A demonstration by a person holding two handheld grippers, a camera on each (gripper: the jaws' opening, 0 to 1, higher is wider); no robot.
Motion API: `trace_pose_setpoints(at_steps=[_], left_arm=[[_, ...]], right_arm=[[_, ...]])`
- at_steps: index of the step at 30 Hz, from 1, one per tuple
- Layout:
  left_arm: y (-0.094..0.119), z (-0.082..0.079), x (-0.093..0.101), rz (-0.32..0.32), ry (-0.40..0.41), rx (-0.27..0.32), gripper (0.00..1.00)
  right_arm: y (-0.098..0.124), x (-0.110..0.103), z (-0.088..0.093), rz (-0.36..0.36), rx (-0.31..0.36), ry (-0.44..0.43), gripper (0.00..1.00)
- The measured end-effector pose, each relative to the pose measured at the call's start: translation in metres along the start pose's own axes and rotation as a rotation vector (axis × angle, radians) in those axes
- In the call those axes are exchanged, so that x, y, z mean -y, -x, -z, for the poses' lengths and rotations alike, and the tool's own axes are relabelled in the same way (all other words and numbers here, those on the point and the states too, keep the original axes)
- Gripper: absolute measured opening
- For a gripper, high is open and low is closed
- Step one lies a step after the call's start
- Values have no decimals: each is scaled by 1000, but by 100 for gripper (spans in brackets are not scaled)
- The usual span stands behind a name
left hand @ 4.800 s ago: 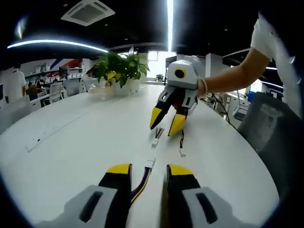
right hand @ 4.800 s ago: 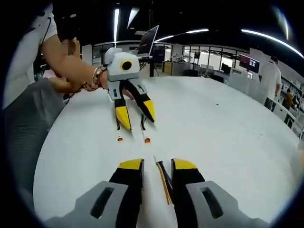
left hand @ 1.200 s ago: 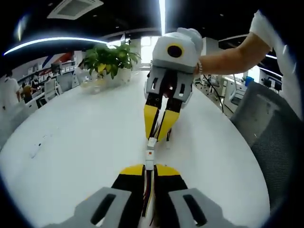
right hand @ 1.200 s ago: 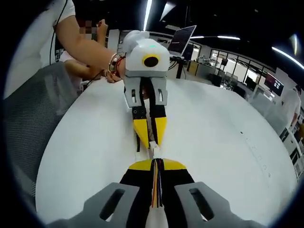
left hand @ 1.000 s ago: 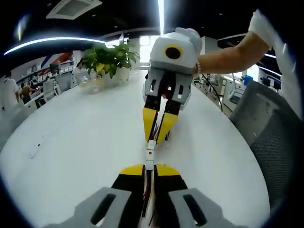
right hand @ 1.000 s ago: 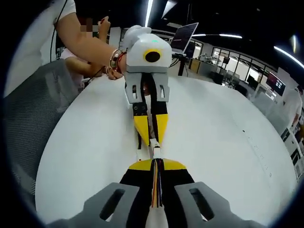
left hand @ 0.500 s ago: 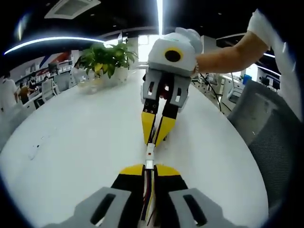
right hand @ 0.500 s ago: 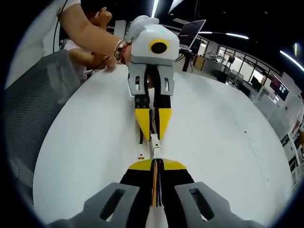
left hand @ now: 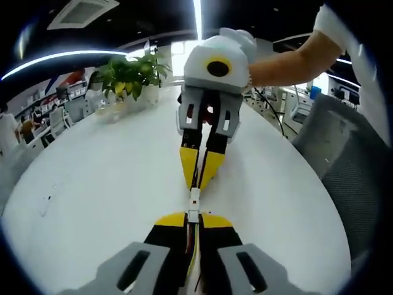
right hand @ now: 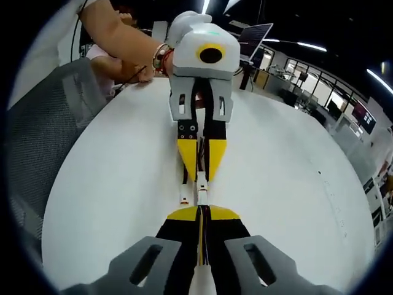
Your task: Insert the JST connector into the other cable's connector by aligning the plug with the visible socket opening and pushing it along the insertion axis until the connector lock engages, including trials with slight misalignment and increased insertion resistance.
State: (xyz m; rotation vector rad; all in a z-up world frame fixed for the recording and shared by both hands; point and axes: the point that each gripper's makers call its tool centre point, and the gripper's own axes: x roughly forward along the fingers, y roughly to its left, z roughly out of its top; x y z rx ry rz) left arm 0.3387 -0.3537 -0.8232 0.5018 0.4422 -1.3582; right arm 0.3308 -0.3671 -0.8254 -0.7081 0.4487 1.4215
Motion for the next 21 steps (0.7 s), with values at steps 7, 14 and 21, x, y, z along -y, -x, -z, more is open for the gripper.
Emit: trace_pose_setpoints(at_steps=[7, 14, 21], left_arm=[[-2, 3, -1, -6, -18, -45, 0], [-5, -4, -2, -5, -18, -31, 0], [-3, -2, -6, -18, -17, -42, 0]], right_arm=[[-3, 1, 3, 3, -28, 1, 0], [-5, 1, 4, 6, -50, 11, 0], [-6, 5, 3, 22, -54, 8, 0]])
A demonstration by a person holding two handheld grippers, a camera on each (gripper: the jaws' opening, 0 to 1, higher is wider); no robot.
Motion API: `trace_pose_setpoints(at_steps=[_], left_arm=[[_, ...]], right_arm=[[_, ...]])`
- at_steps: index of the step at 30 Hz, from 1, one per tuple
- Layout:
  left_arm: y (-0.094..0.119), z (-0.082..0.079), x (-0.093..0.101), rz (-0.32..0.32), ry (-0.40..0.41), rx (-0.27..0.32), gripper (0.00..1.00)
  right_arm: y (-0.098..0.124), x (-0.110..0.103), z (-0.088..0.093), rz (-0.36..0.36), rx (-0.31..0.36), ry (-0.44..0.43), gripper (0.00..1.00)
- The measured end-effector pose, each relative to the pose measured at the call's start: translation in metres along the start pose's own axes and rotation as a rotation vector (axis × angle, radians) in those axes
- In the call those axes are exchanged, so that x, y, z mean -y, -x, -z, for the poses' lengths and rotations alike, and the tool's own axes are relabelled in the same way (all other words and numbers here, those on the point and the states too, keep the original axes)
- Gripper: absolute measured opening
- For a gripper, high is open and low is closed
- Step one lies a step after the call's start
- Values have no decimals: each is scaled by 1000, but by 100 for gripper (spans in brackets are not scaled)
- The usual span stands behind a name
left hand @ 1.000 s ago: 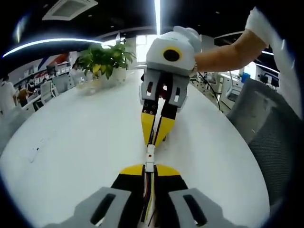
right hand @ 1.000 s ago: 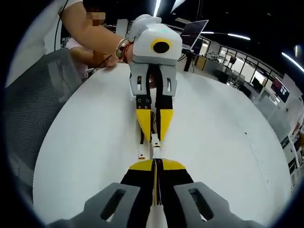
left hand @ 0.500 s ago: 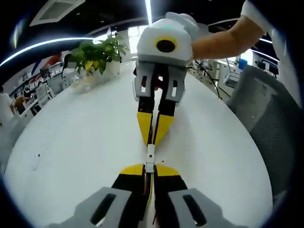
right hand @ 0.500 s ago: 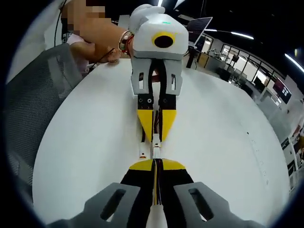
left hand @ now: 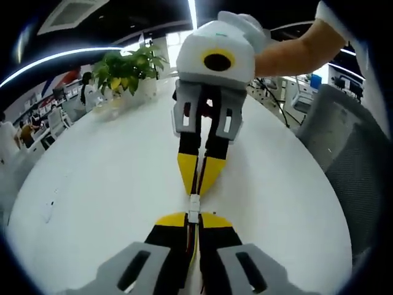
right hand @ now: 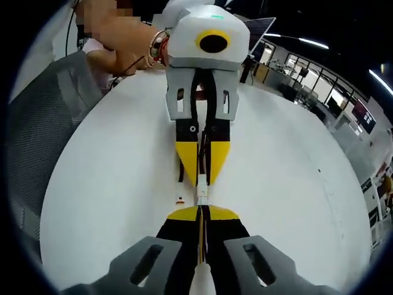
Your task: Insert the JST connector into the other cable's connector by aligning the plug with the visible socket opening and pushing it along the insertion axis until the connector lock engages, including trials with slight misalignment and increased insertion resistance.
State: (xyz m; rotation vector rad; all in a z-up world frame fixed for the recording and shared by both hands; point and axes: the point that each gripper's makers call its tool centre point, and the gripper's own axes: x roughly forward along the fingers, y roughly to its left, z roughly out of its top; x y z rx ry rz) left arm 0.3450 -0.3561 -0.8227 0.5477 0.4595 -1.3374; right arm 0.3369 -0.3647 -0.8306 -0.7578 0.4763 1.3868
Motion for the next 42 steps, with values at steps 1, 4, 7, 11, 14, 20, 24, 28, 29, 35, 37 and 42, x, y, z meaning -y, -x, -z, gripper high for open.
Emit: trace_pose_setpoints(at_steps=[1, 4, 7, 11, 14, 20, 24, 28, 29, 35, 37, 42], left_arm=[[0, 0, 0, 0, 0, 3, 0], [0, 0, 0, -1, -1, 5, 0], [0, 0, 0, 0, 1, 9, 0], [-1, 0, -2, -8, 12, 25, 0], [-1, 0, -2, -10, 23, 33, 0], [-4, 1, -3, -6, 33, 38, 0], [-5, 3, -4, -2, 51, 51, 0], [-5, 3, -4, 0, 53, 56, 0], [-5, 2, -4, 1, 54, 57, 0], [-7, 4, -6, 7, 64, 60, 0], [-7, 4, -7, 8, 67, 63, 0], [-8, 4, -8, 12, 67, 60, 0]], right_arm=[[0, 0, -1, 0, 4, -3, 0], [0, 1, -1, 3, 5, -3, 0], [-1, 2, -1, 7, 1, -3, 0], [-1, 3, 0, 13, 3, -21, 0], [-1, 4, 1, 16, 5, -30, 0], [-2, 4, 3, 16, 4, -46, 0], [-2, 5, 4, 16, 9, -59, 0], [-3, 5, 4, 17, 17, -67, 0], [-3, 5, 4, 17, 20, -71, 0], [-4, 7, 5, 17, 20, -78, 0], [-4, 8, 6, 18, 22, -83, 0], [-5, 8, 6, 16, 23, -99, 0]])
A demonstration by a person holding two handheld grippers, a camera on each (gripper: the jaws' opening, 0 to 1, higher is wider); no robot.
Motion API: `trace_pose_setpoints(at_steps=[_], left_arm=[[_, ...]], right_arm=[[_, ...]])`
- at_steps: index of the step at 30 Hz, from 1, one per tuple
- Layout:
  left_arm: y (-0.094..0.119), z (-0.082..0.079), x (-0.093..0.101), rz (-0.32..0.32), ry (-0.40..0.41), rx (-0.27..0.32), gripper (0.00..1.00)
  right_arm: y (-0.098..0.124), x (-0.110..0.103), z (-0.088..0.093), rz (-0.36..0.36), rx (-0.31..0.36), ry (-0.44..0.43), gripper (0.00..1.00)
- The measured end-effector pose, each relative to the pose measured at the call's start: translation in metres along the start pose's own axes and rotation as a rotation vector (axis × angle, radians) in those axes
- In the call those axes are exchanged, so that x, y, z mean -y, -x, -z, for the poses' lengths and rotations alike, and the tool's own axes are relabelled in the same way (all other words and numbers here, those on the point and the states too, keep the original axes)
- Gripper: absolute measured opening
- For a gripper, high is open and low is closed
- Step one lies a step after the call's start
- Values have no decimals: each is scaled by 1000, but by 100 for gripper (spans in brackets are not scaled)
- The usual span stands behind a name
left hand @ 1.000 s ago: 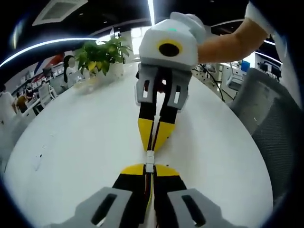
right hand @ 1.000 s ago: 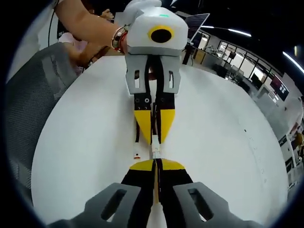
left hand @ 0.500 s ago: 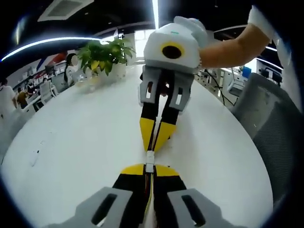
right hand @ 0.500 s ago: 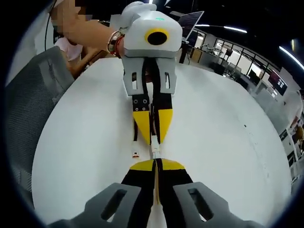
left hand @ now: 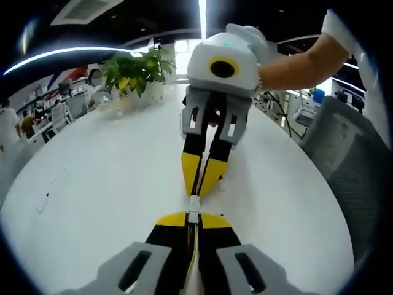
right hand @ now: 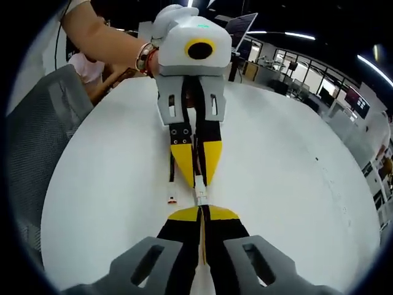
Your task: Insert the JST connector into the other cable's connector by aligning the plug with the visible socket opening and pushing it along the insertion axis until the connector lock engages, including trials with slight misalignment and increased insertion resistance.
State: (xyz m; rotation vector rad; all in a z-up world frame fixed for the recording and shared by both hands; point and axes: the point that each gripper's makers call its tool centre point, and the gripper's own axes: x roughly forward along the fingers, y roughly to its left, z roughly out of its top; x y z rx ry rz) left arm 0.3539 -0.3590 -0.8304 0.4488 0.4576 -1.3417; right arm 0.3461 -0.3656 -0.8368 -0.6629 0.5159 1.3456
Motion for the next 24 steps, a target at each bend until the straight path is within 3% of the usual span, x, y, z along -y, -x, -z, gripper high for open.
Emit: trace_pose_setpoints(at_steps=[13, 24], left_arm=[[-3, 3, 1, 7, 8, -2, 0], [-6, 3, -16, -9, 42, 21, 0]], right_arm=[[0, 0, 2, -1, 3, 4, 0], [-3, 16, 4, 28, 25, -2, 0]])
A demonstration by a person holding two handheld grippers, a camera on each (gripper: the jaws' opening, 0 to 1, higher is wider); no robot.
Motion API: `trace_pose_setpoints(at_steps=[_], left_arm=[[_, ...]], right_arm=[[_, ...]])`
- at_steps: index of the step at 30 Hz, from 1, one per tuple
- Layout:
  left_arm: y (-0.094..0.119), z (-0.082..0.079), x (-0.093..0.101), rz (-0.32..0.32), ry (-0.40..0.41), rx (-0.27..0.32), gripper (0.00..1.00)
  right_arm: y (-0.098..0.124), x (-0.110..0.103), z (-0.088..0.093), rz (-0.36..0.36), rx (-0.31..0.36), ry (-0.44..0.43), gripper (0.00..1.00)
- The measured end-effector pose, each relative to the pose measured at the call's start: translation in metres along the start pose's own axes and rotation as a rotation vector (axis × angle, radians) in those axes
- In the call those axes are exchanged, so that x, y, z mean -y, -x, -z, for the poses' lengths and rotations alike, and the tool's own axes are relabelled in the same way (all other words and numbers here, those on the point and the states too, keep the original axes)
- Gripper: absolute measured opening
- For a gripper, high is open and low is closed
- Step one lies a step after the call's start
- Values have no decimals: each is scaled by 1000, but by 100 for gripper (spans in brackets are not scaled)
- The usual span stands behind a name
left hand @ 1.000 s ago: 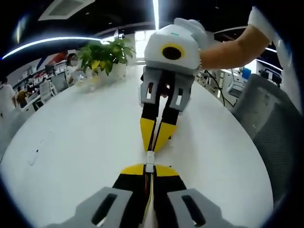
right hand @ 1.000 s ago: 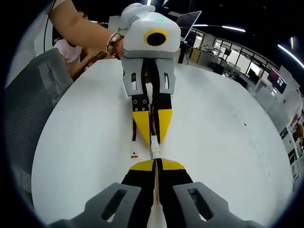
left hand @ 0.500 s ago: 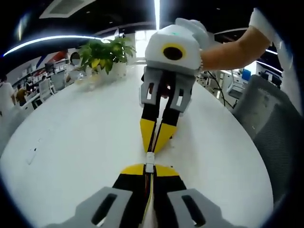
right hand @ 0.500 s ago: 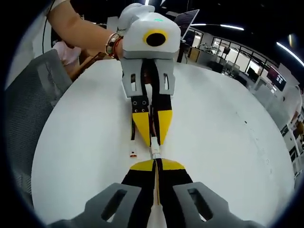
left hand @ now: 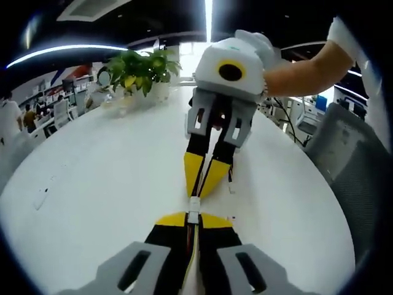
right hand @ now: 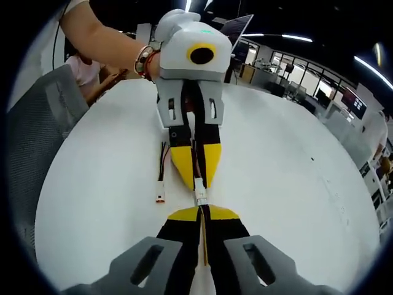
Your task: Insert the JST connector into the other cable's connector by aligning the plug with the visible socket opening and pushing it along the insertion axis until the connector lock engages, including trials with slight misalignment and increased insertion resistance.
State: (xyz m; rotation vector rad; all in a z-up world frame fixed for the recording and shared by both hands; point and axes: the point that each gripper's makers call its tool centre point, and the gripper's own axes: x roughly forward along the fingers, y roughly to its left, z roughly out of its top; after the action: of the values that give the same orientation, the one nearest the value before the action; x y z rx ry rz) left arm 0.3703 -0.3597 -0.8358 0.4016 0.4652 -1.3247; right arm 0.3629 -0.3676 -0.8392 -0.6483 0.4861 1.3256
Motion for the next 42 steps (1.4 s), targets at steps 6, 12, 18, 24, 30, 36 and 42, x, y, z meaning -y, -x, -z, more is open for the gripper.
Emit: trace_pose_setpoints(at_steps=[6, 12, 18, 24, 30, 36, 42], left_arm=[[-4, 5, -4, 14, 3, -15, 0], [-5, 7, -6, 20, 20, -11, 0], [-5, 8, -7, 20, 31, -7, 0], [-4, 8, -7, 16, 35, -10, 0], [-1, 11, -7, 12, 41, -21, 1], [4, 10, -8, 0, 60, -16, 9], [22, -3, -19, -80, 149, 68, 18]], right_arm=[[-5, 3, 4, -2, 4, -14, 0], [-7, 4, 6, -4, 9, -31, 0], [-8, 4, 7, -6, 11, -34, 1], [-9, 5, 7, 0, 3, -53, 3], [-6, 6, 9, 12, -1, -100, 11], [2, 11, 7, 29, 14, -109, 11], [22, 12, 1, 46, 68, -136, 15]])
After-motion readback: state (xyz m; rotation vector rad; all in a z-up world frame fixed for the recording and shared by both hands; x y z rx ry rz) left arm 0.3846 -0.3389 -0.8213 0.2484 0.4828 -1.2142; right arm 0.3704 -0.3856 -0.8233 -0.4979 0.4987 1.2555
